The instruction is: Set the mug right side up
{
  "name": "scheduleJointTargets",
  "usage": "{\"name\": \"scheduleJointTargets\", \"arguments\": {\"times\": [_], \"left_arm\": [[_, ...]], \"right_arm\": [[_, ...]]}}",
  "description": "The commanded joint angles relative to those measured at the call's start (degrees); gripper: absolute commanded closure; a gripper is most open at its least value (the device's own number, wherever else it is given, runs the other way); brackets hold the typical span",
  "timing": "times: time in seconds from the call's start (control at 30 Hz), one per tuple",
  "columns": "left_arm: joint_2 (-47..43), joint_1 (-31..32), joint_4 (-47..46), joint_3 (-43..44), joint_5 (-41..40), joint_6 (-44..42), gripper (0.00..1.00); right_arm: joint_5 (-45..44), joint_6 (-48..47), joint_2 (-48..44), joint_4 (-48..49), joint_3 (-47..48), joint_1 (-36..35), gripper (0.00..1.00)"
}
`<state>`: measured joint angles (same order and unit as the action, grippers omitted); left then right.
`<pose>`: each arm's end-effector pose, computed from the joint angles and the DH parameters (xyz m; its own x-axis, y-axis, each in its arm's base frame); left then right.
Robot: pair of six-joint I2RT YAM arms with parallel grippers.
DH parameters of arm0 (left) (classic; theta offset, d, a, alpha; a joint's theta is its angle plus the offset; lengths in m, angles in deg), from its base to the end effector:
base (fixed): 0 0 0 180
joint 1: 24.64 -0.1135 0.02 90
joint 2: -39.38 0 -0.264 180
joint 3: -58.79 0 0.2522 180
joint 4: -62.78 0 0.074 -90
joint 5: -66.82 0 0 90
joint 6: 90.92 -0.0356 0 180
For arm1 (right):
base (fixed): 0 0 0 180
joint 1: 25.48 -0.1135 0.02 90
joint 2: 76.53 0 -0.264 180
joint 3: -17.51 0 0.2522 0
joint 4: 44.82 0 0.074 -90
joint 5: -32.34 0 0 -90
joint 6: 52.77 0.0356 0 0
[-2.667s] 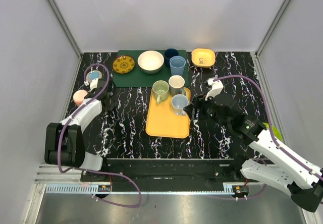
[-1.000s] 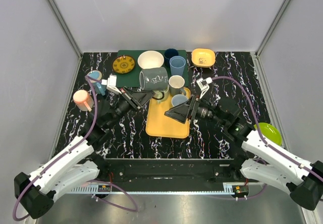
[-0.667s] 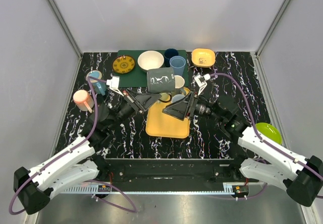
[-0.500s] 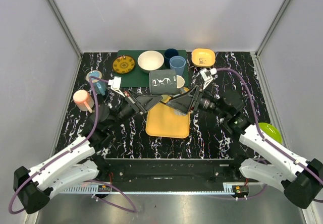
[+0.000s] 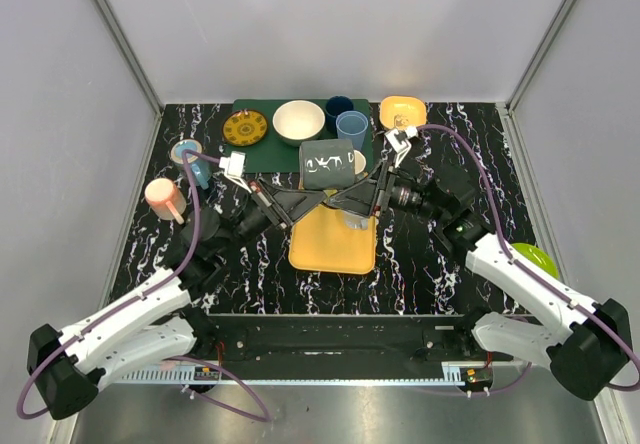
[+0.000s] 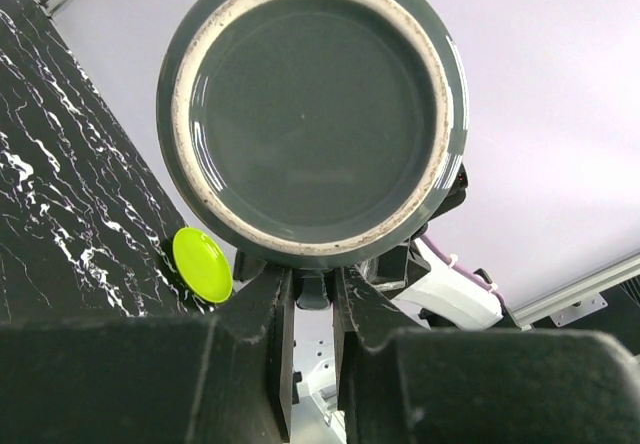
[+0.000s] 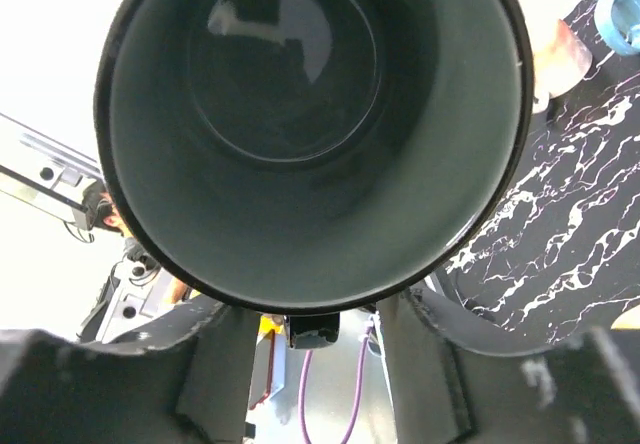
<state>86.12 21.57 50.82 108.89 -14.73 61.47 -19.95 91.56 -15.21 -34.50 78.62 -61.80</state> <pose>0.1320 -0.1452 0.3494 -0.6349 -0.6043 -0.4814 0.5384 0.1008 -0.8366 0.1854 0.1633 0.3621 -0.6923 0.2887 -0.6613 -0.6710 0.0793 0.7372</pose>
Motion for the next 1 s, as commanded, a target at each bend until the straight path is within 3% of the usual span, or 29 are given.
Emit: {"name": "scheduleJointTargets", "arguments": {"times": [0.0, 0.2, 0.27, 0.4, 0.43, 0.47, 0.5, 0.57, 0.6, 0.7, 0.8, 0.97], "left_arm": [[0.8, 1.9, -7.8, 3.3, 4.6, -1.0, 1.0], [0.9, 2.6, -7.5, 3.2, 5.4, -1.7, 1.0], [0.7, 2.6, -6.9, 3.0, 5.4, -2.1, 1.0], [-0.4, 2.6, -5.8, 2.7, 5.2, -3.1, 1.0], [-0.8, 2.6, -4.5, 2.4, 4.2, -3.4, 0.94], [-1.3, 2.6, -3.8, 2.1, 3.6, -3.9, 0.75], [-2.7, 2.6, -3.1, 1.7, 2.6, -4.8, 0.62], [-4.5, 2.6, 0.1, 0.6, -1.1, -5.9, 0.4], [-6.6, 2.6, 1.7, 0.4, -2.6, -6.8, 0.35], [-10.6, 2.4, 8.8, 0.3, -8.3, -9.9, 0.25], [-14.6, 2.3, 19.8, 1.8, -16.2, -13.3, 0.21], [-18.3, 2.3, 53.4, 7.3, -40.1, -10.1, 0.21]], "right_arm": [[3.8, 1.2, 1.1, 3.8, 4.4, 0.0, 0.5], [5.5, 2.3, 1.9, 5.2, 4.5, 0.0, 0.93], [5.7, 2.0, 1.6, 4.9, 4.5, 0.1, 1.0], [4.8, -0.8, 0.1, 1.0, 4.8, 0.1, 1.0], [4.0, -1.8, -0.4, -0.3, 4.9, 0.2, 1.0], [3.1, -4.0, -2.0, -2.0, 5.0, 0.1, 1.0], [1.5, -5.2, -2.6, -5.1, 5.2, 0.0, 1.0], [0.1, -8.8, -4.3, -8.8, 6.3, 0.1, 1.0], [-0.5, -9.7, -4.7, -11.2, 6.4, 0.2, 1.0], [-2.5, -12.8, -5.8, -16.8, 7.5, 0.2, 1.0], [-6.0, -17.8, -5.3, -26.8, 9.9, 0.0, 1.0], [-19.4, -30.6, -0.7, -46.0, 15.5, -4.1, 1.0]]}}
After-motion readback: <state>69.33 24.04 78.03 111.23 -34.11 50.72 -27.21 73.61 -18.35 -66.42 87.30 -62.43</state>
